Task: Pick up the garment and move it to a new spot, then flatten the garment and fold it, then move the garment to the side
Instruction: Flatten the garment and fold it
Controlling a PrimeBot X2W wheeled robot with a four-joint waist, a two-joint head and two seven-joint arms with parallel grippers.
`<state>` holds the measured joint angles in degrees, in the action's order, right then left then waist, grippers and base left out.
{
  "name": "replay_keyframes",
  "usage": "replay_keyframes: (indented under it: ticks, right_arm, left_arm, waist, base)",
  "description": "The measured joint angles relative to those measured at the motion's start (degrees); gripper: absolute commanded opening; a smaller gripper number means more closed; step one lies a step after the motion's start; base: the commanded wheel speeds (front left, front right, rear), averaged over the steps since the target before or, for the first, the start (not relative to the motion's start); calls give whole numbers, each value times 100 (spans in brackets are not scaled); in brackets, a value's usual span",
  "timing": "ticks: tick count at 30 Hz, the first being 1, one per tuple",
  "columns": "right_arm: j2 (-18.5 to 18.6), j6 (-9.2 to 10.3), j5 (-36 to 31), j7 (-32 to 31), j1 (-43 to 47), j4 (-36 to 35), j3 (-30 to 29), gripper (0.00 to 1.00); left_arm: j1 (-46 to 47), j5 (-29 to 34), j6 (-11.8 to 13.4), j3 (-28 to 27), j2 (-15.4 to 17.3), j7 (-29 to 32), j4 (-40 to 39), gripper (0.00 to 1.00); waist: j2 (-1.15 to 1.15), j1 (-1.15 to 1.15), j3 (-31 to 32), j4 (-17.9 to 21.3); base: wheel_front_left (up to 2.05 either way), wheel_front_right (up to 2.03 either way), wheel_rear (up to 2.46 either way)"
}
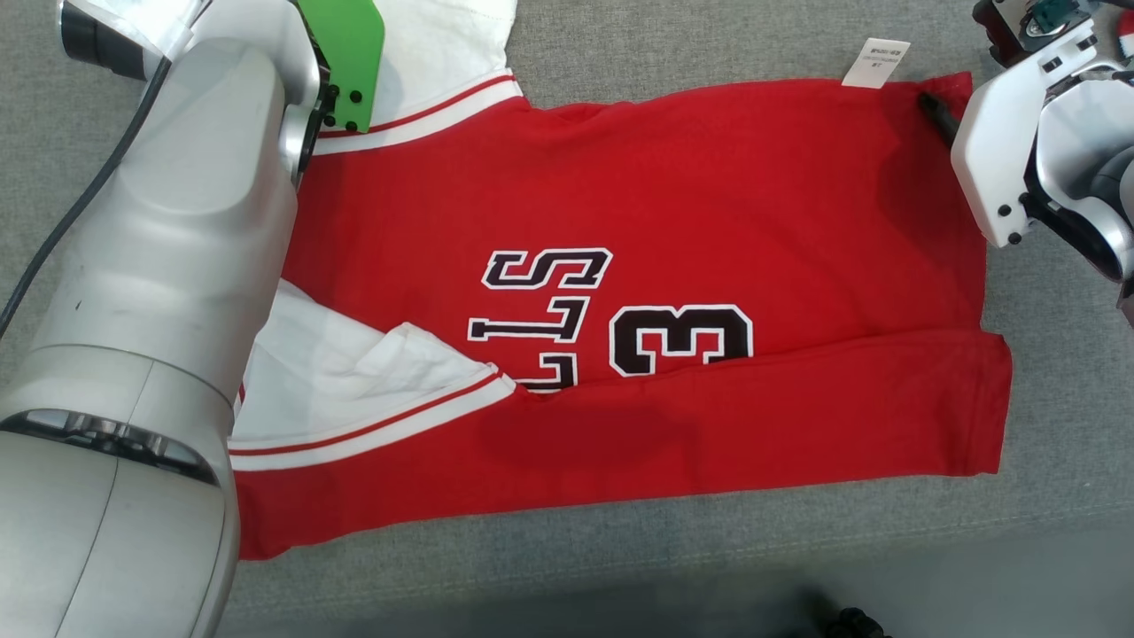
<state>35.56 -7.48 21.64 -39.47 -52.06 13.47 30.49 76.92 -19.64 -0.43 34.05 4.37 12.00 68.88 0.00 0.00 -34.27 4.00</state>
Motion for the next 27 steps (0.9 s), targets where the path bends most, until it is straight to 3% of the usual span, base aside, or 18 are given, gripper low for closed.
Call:
replay_keyframes:
  ticks: [2, 3, 5, 8, 14, 27]
  right_arm:
    - [25, 1, 51, 15, -6, 42, 71, 100]
    - [38, 1, 78, 12, -15, 56, 103, 91]
    - [60, 1, 167, -42, -24, 70, 186, 43]
    - [93, -8, 248, -135, -49, 51, 327, 0]
    - [202, -8, 286, -79, -54, -54, 430, 0]
    - [287, -7, -101, 896, 257, -355, 98, 0]
  left_arm:
    - [14, -7, -3, 13, -15, -24, 18, 0]
    - [20, -31, -3, 19, -20, -25, 27, 0]
    - [36, -51, -5, 29, -33, -35, 47, 0]
    - [55, -92, -8, 44, -51, -58, 78, 0]
    - [70, -143, -12, 65, -73, -99, 130, 0]
    - [71, -234, -12, 121, -79, -149, 283, 0]
  waist:
    - [0, 0, -17, -14]
    - [0, 0, -23, -19]
    - [0, 0, -32, -30]
    - [0, 0, -37, -48]
    - [0, 0, -31, -65]
    - [0, 0, 71, 5]
  base:
    - [0, 0, 0]
    - [0, 0, 0]
    - [0, 0, 0]
    - [0, 0, 0]
    - [0, 0, 0]
    - [0, 0, 0]
